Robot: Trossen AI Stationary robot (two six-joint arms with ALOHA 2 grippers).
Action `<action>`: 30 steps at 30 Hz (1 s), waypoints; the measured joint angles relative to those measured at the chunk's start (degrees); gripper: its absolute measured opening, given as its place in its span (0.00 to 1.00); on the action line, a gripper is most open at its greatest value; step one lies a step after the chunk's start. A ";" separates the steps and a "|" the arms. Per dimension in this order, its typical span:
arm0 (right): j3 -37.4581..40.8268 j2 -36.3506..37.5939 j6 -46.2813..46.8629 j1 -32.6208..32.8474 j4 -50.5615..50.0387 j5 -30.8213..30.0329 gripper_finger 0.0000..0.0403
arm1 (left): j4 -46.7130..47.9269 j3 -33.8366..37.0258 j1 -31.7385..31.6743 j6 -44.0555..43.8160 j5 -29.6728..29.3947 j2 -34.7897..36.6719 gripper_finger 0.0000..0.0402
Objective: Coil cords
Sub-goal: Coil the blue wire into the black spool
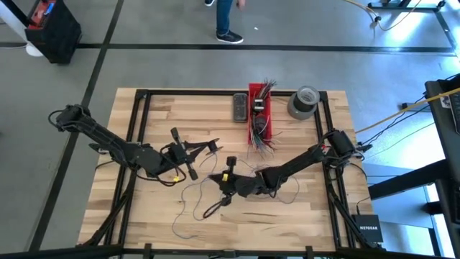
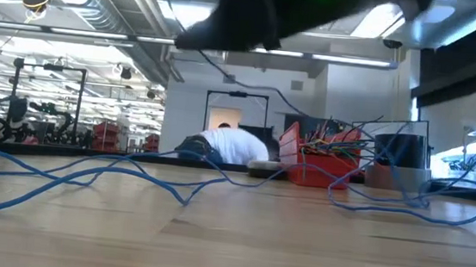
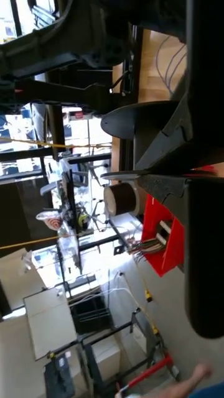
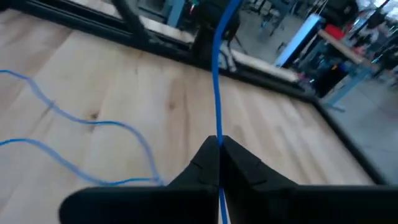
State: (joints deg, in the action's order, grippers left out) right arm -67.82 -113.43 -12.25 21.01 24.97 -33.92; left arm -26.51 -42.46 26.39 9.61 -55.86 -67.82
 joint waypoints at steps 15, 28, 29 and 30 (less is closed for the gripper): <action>-2.83 0.00 13.43 -3.36 -3.31 17.90 0.02 | -0.52 0.00 -1.38 -0.03 0.15 -1.04 0.00; -2.78 7.45 29.17 2.53 -51.88 1.85 0.14 | 0.00 0.00 0.51 3.08 -3.40 -0.67 0.00; -2.78 8.63 31.24 2.81 -55.49 0.51 0.16 | -0.01 0.00 0.72 3.37 -3.39 -0.52 0.00; -2.78 9.74 33.37 2.83 -58.64 -1.20 0.17 | 0.01 0.00 0.81 3.75 -3.39 -0.46 0.00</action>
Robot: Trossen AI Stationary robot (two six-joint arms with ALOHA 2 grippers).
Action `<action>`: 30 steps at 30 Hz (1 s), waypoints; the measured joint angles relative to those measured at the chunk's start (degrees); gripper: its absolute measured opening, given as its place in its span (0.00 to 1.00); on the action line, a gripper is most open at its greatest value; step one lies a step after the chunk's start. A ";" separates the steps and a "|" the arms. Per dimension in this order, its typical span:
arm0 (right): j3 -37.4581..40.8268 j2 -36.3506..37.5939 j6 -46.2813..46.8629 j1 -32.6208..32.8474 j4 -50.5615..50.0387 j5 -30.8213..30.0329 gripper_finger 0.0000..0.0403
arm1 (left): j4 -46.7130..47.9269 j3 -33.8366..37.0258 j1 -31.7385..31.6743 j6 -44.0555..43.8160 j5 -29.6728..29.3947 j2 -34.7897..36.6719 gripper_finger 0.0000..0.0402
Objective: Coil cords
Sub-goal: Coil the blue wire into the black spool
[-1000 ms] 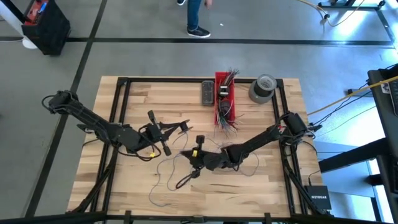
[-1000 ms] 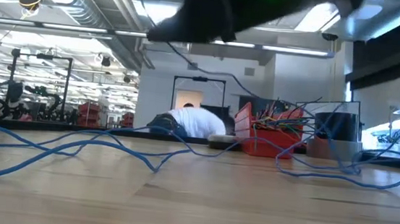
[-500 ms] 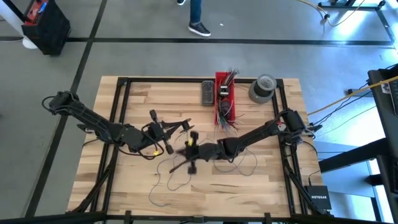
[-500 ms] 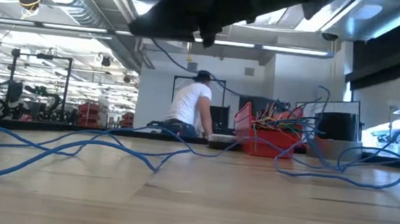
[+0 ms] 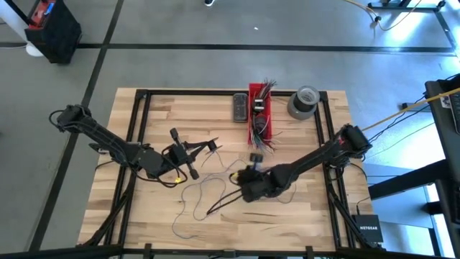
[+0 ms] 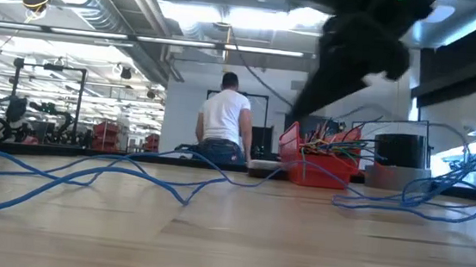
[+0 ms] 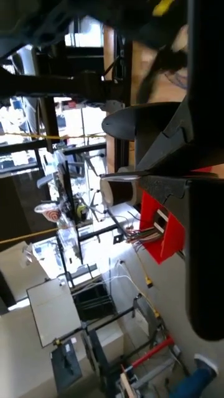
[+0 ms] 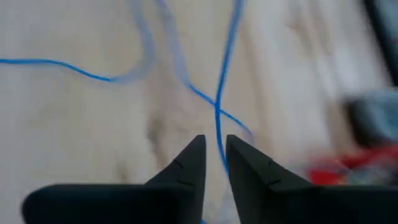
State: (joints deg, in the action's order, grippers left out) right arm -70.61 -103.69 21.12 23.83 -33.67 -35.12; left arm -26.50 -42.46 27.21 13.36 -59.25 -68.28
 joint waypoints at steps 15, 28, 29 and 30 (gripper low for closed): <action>8.03 3.76 -13.17 -0.91 31.09 -13.08 0.41 | 0.07 0.00 0.30 -0.17 1.35 0.03 0.00; 15.08 -4.37 -19.05 -5.16 77.25 2.80 0.36 | 0.07 0.00 -0.53 -1.40 3.81 0.03 0.00; 15.08 -4.59 -19.07 -5.17 77.20 2.59 0.35 | 0.06 0.00 -0.53 -1.40 3.81 0.03 0.00; 15.08 -4.79 -19.15 -5.18 77.20 1.86 0.34 | 0.10 0.00 -0.53 -1.43 3.81 0.03 0.00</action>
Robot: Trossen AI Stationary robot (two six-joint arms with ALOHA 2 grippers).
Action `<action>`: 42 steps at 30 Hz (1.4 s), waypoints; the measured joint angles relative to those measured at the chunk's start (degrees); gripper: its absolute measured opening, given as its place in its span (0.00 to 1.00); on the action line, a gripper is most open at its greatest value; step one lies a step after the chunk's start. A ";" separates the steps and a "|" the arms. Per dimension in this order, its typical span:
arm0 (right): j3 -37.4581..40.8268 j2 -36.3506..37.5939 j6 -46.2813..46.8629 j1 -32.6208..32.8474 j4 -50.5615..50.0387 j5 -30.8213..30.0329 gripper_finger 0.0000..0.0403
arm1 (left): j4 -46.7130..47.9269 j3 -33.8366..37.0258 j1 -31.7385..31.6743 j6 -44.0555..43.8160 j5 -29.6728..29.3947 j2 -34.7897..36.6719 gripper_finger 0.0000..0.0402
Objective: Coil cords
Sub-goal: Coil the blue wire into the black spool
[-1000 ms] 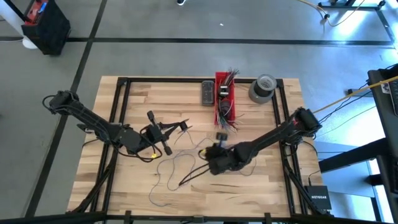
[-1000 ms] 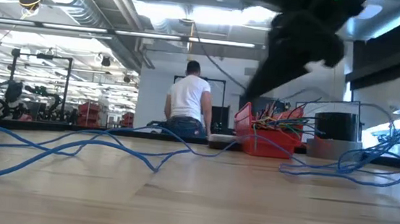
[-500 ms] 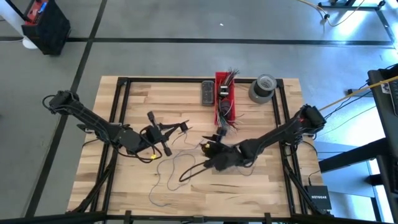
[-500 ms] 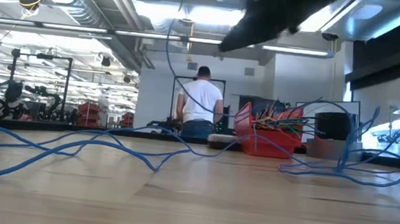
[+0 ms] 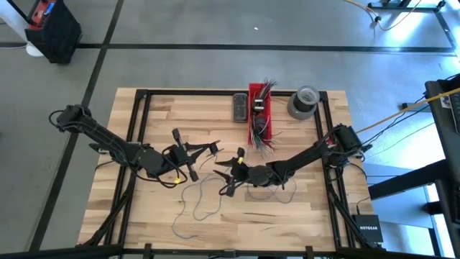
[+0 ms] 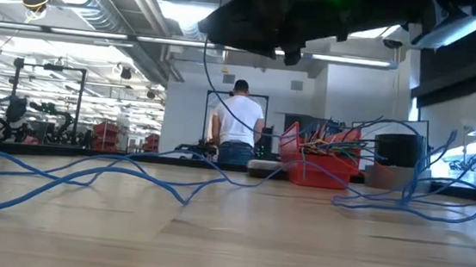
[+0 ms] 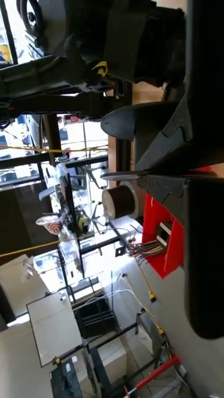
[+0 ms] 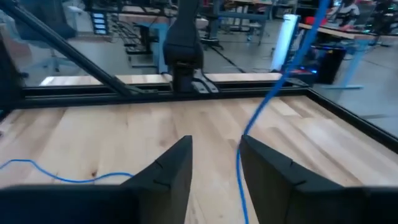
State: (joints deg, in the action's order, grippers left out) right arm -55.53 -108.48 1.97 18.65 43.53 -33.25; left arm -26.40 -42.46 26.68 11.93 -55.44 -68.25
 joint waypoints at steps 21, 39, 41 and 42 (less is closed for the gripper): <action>0.00 -0.21 -3.60 -1.52 -6.08 0.03 0.20 | -1.81 0.00 0.00 0.06 1.31 -0.02 0.00; 0.00 -1.43 -5.55 -1.92 -6.36 2.75 0.02 | -2.79 0.00 0.00 0.48 2.04 -0.04 0.01; 0.00 -1.45 -6.88 -1.77 -4.22 2.60 0.03 | -3.06 0.00 0.00 0.48 2.68 -0.04 0.01; -0.13 -1.45 -7.36 -1.77 -2.88 2.58 0.03 | -3.21 0.00 -0.17 0.46 2.70 -0.07 0.01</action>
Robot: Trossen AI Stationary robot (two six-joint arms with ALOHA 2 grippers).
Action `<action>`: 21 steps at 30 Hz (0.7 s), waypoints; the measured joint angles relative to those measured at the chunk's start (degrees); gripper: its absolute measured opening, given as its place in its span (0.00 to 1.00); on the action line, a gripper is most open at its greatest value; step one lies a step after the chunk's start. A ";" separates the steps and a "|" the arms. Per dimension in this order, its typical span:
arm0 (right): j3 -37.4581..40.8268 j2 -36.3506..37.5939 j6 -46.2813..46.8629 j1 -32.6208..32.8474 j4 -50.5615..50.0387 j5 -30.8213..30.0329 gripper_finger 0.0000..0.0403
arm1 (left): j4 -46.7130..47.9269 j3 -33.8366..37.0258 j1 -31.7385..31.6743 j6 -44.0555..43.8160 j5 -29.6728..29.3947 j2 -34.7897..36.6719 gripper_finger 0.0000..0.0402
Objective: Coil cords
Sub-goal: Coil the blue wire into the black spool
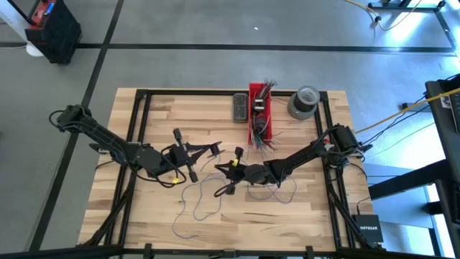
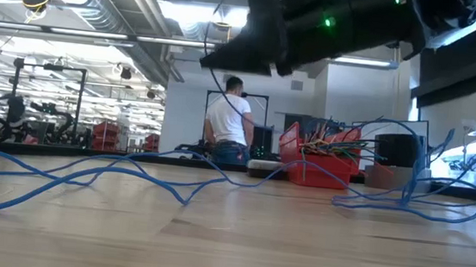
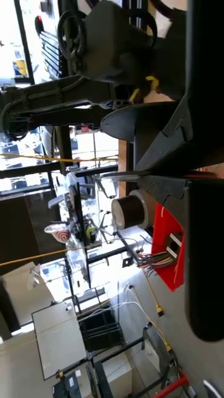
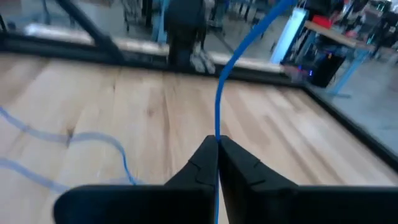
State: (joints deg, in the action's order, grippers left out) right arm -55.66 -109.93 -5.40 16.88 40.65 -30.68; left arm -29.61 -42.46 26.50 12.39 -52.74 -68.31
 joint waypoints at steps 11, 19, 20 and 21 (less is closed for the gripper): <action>-10.37 0.00 -0.83 -2.89 -10.50 1.43 0.01 | 0.00 0.00 -3.45 -3.79 3.59 -2.10 0.01; -13.34 0.00 0.10 -2.51 -10.89 5.73 0.01 | 0.04 0.00 -5.00 -4.78 3.57 -2.77 0.01; -13.61 0.03 0.43 -2.45 -11.28 5.55 0.01 | 0.01 -0.02 -5.23 -4.92 3.50 -3.07 0.01; -13.91 0.11 0.98 -2.20 -11.47 5.87 0.01 | -0.07 -0.04 -5.50 -4.94 3.20 -3.45 0.01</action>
State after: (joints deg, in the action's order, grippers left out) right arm -69.57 -109.82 -4.41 14.69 29.17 -24.81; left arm -29.68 -42.50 21.00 7.45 -49.54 -71.77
